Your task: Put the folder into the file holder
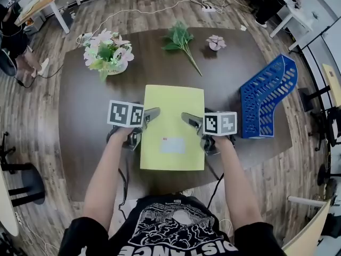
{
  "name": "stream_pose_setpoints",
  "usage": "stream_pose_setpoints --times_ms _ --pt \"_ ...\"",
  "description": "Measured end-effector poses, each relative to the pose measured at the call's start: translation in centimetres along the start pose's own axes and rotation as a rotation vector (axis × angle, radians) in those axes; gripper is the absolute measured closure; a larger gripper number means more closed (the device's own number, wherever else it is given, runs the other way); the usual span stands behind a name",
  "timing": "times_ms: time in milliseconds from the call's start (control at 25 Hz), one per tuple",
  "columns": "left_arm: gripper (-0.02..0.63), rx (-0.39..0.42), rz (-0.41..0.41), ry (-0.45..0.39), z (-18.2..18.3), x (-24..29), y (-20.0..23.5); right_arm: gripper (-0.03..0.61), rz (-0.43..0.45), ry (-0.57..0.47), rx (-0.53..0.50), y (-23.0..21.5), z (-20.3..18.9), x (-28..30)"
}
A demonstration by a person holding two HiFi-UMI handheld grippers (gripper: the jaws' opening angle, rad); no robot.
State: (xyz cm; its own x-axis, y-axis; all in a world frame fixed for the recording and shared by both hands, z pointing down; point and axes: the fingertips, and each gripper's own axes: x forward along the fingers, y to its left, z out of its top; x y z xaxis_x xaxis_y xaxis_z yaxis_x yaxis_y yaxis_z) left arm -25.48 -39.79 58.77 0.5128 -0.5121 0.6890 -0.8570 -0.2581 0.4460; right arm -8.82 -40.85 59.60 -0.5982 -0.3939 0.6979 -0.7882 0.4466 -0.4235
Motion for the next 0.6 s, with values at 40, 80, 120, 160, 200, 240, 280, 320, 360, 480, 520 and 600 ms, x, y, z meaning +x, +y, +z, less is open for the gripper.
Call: stream_pose_setpoints --times_ms 40,80,120,160,200,240,280,320,360,480,520,600 --pt "0.222 -0.004 -0.01 0.009 -0.1 0.3 0.0 0.114 -0.003 0.011 0.003 0.0 -0.2 0.2" --pt "0.222 -0.005 -0.019 0.02 -0.1 0.5 0.0 0.114 -0.008 0.022 0.004 -0.1 -0.3 0.4" --pt "0.222 -0.004 -0.026 0.031 -0.3 0.8 -0.1 0.114 -0.013 0.033 0.007 -0.2 -0.5 0.6" --pt "0.222 -0.003 -0.033 0.04 -0.3 0.9 -0.1 0.114 -0.015 0.045 0.012 -0.2 -0.5 0.7" --pt "0.222 -0.004 -0.039 0.047 -0.4 1.1 -0.1 0.112 -0.016 0.056 0.016 -0.2 -0.6 0.8" --pt "0.222 -0.005 -0.046 0.053 -0.4 1.1 -0.1 0.112 -0.016 0.065 0.019 -0.3 -0.5 0.8" --pt "0.222 -0.005 -0.052 0.059 -0.3 1.2 -0.1 0.112 -0.018 0.073 0.022 -0.3 -0.5 0.8" --pt "0.222 -0.008 -0.058 0.065 -0.3 1.3 -0.2 0.112 -0.021 0.079 0.026 -0.3 -0.5 0.8" --pt "0.222 -0.013 -0.064 0.073 -0.4 1.4 -0.2 0.112 -0.028 0.085 0.028 -0.3 -0.6 0.8" --pt "0.222 -0.045 -0.08 0.093 -0.9 1.7 -0.2 0.115 -0.049 0.109 0.032 -0.4 -0.8 0.8" --pt "0.222 -0.056 -0.086 0.097 -1.0 1.8 -0.2 0.115 -0.052 0.116 0.035 -0.4 -0.8 0.8" --pt "0.222 -0.067 -0.095 0.098 -1.0 1.9 -0.2 0.115 -0.054 0.126 0.041 -0.4 -0.8 0.9"
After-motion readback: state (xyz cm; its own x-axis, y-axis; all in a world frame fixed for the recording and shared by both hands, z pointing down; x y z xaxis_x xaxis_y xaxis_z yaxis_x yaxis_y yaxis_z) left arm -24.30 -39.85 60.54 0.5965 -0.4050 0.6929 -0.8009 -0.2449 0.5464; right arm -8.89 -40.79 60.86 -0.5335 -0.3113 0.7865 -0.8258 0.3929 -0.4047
